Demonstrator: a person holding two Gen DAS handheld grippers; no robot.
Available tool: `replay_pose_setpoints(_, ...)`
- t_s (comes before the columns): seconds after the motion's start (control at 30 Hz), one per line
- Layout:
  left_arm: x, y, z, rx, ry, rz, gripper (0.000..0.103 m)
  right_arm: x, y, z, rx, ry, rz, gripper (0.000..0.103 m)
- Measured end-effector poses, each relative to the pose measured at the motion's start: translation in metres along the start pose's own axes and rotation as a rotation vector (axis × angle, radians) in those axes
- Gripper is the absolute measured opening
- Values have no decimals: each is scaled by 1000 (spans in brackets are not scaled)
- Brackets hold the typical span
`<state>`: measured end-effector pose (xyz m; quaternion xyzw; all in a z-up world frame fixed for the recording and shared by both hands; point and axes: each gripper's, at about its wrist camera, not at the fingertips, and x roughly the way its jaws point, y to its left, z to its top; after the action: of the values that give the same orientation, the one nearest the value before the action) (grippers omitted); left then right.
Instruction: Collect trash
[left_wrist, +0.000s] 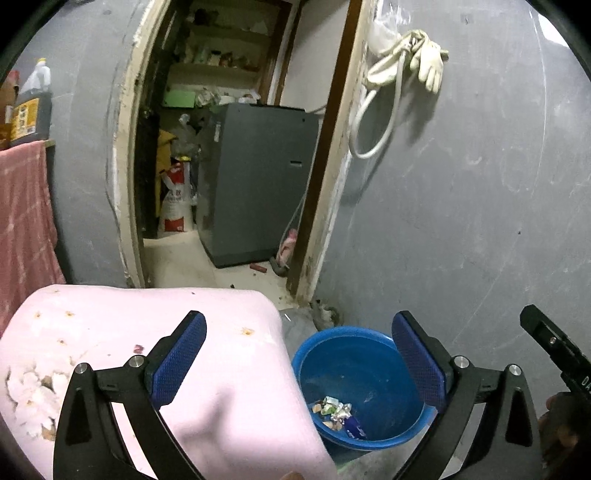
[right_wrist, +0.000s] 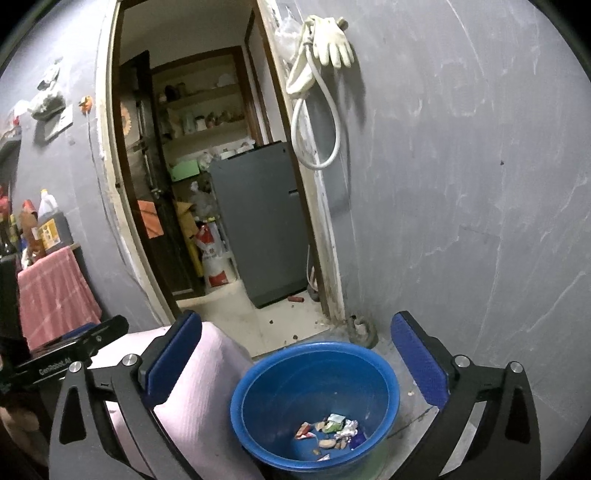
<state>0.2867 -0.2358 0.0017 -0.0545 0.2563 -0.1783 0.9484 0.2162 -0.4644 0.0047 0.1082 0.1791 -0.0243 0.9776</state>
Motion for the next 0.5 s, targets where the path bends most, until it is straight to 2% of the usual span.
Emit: replay_pose_setpoints(0.5, -78, 19, -7, 21, -91, 59, 99, -53, 32, -5, -32, -60, 19, 103)
